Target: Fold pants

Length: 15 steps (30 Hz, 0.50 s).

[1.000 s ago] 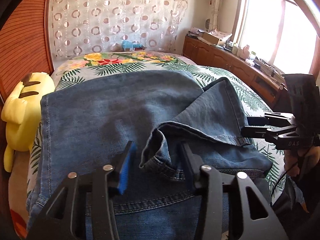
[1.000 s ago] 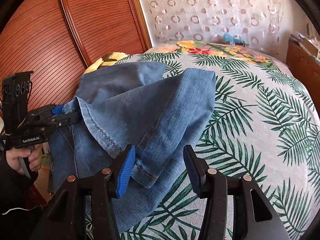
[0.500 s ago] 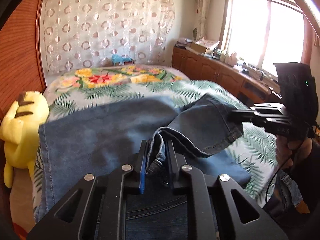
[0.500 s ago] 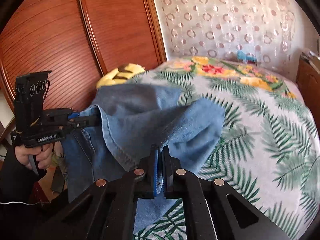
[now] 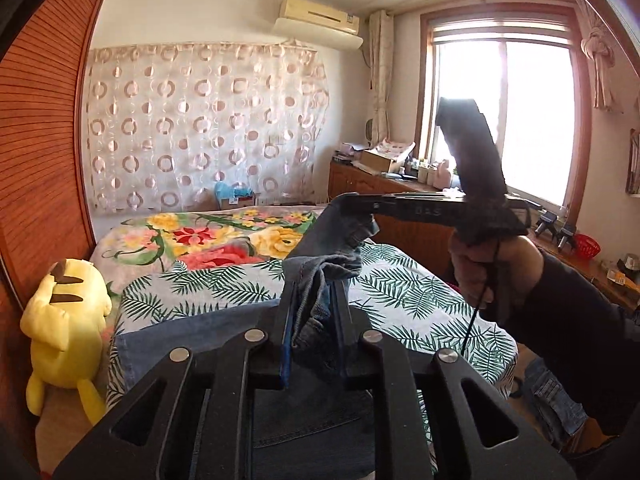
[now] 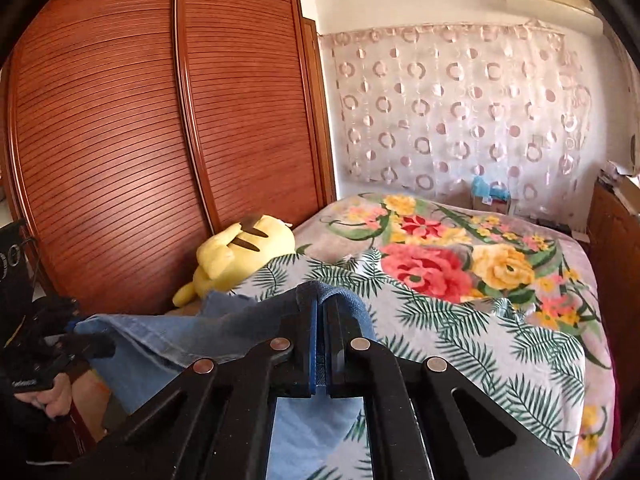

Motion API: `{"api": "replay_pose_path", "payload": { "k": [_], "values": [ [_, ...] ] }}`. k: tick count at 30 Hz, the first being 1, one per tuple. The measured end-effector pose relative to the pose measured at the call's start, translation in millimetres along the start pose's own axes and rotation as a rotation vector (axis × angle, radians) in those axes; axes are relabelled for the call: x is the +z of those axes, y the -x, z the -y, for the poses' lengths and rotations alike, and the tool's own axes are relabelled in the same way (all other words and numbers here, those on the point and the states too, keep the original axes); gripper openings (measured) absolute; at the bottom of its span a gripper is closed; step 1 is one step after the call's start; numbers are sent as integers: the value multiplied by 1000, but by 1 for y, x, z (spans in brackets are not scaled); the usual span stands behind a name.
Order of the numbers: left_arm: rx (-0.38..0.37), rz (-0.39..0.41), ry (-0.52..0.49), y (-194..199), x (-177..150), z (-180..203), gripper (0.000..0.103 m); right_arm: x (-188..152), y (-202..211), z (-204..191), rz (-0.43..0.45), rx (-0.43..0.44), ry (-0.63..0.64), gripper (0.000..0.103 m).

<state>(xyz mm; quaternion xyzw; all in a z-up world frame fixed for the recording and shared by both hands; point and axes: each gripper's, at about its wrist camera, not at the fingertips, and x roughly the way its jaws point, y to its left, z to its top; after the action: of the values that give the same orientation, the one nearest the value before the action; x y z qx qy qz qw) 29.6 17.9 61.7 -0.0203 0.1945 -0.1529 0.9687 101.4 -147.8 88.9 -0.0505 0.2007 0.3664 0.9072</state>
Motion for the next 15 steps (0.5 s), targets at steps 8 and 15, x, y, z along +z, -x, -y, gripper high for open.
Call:
{"api": "replay_pose_path", "payload": {
  "k": [8,15],
  "values": [
    [53,1,50,30,-19,-23,16,19,-34,-13,-16,73,44,2],
    [104,-62,130,28,-61,-56,16,26,-81,-29,-86,154,89,2]
  ]
}}
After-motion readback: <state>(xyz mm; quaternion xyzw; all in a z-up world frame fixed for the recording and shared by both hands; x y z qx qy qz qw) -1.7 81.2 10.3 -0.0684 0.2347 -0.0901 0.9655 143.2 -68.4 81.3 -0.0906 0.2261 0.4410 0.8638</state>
